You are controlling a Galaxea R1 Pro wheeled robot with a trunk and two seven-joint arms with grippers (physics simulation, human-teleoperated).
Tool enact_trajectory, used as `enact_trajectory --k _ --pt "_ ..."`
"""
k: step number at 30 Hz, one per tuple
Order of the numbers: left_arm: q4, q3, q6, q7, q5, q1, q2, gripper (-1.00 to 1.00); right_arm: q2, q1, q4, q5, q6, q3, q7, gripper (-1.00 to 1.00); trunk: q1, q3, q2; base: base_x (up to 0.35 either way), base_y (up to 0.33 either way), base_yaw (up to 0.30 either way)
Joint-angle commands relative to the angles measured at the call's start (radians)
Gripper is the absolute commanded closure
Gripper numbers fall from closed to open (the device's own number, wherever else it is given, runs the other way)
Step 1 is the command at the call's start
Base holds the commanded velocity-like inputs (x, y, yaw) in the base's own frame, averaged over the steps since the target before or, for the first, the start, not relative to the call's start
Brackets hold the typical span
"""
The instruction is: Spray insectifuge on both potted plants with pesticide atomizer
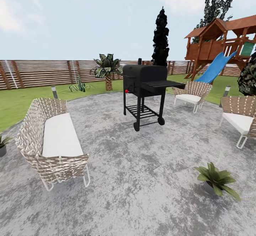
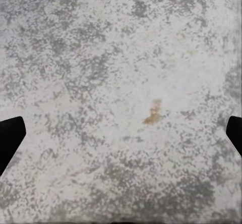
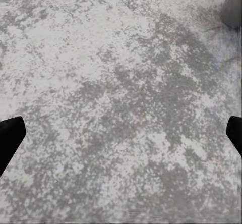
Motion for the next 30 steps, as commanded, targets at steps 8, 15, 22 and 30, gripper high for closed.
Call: enact_trajectory --k 8,15,22,30 --pt "0.0 0.0 -0.003 0.0 0.0 0.0 0.0 -1.0 0.0 -0.001 0.001 -0.001 -0.003 0.0 0.0 -1.0 -0.001 -0.001 -0.001 -0.155 -0.126 -0.298" --pt "-0.001 -0.001 -0.004 0.0 0.0 0.0 -0.001 -1.0 0.0 -0.001 0.001 -0.001 -0.003 0.0 0.0 -1.0 -0.001 -0.001 -0.001 -0.011 -0.011 -0.298" --pt "-0.001 0.0 -0.004 0.0 0.002 0.0 0.0 -1.0 0.0 -0.001 0.001 -0.001 -0.003 0.0 0.0 -1.0 0.019 -0.017 -0.036 -0.001 -0.001 -0.298" --pt "-0.001 0.0 -0.003 0.0 0.002 0.0 0.0 -1.0 0.0 -0.001 0.001 -0.001 -0.003 0.0 0.0 -1.0 0.049 -0.042 -0.092 0.0 0.0 -0.298"
